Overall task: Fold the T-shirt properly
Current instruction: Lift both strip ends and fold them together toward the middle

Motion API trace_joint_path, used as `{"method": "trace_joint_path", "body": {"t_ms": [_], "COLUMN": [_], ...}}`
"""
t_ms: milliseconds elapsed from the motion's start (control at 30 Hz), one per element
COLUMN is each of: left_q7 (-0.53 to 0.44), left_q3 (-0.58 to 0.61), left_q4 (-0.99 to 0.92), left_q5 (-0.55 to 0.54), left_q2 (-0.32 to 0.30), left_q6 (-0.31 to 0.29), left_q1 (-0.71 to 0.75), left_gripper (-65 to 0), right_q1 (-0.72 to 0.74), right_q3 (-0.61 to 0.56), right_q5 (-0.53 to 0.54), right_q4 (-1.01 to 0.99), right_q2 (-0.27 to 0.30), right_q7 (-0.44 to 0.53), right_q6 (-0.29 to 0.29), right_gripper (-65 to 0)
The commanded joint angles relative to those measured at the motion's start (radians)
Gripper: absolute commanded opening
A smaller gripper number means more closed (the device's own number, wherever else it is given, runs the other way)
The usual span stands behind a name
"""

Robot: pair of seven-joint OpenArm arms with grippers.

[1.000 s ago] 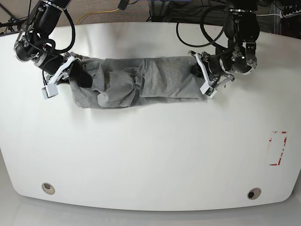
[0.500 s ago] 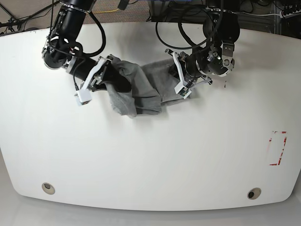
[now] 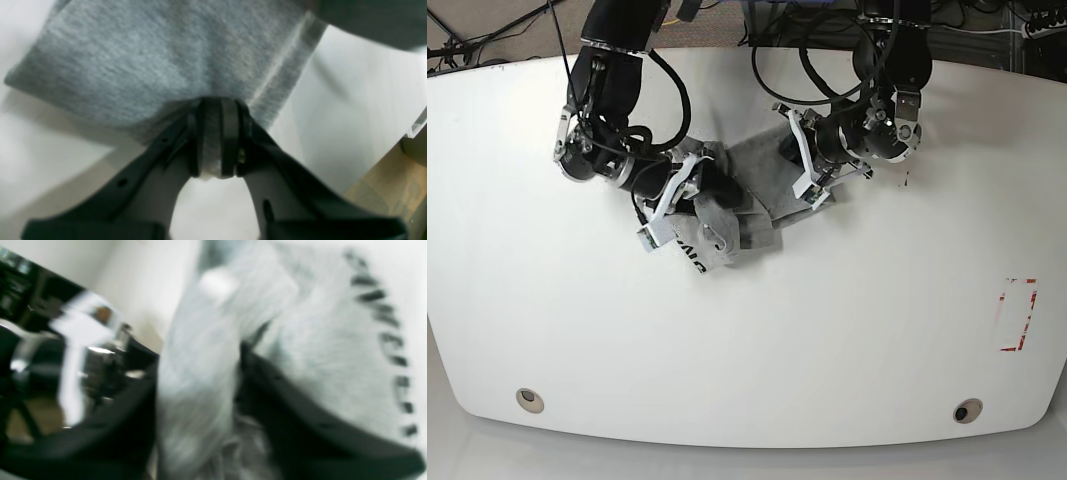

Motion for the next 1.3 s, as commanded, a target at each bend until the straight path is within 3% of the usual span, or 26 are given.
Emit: {"method": "trace_joint_path", "body": {"t_ms": [0, 100, 233, 367, 567, 767, 1033, 1133, 1267], "left_q7": [-0.020, -0.020, -0.020, -0.020, -0.019, -0.019, -0.019, -0.019, -0.019], "left_q3": [0.000, -0.016, -0.051, -0.124, -0.399, -0.609, -0.665, -0.665, -0.663], "left_q4": [0.023, 0.047, 0.066, 0.144, 0.225, 0.190, 0.158, 0.158, 0.158], "left_q5": [-0.019, -0.019, -0.019, -0.019, -0.015, -0.015, -0.016, -0.016, -0.016], "left_q2": [0.007, 0.010, 0.039, 0.037, 0.030, -0.101, -0.210, -0.216, -0.211], "left_q6": [-0.053, -0.109, -0.171, -0.171, -0.171, -0.171, -0.171, -0.171, -0.171], "left_q1": [-0.014, -0.014, -0.014, -0.009, -0.006, -0.015, -0.008, 0.008, 0.014], "left_gripper": [-57.9, -57.9, -57.9, -57.9, -57.9, -57.9, -57.9, -57.9, -57.9], "right_q1": [0.050, 0.050, 0.056, 0.083, 0.094, 0.066, 0.007, 0.004, 0.010], "right_q3": [-0.056, -0.110, -0.156, -0.219, -0.277, -0.247, -0.353, -0.411, -0.446], "right_q5": [-0.004, -0.025, -0.065, -0.097, -0.146, -0.148, -0.151, -0.151, -0.153], "right_q4": [-0.002, 0.027, 0.083, 0.089, 0.096, 0.093, 0.009, -0.045, -0.122], "right_q2": [0.009, 0.011, 0.006, -0.003, -0.008, 0.026, 0.055, 0.055, 0.054], "right_q7": [0.047, 0.048, 0.048, 0.050, 0.093, 0.111, 0.248, 0.301, 0.383], "right_q6": [0.006, 0.006, -0.004, -0.039, -0.037, -0.037, -0.045, -0.047, -0.083], "right_gripper": [-26.3, -18.5, -17.6, -17.4, -17.6, -17.6, -17.9, -25.5, -47.7]}}
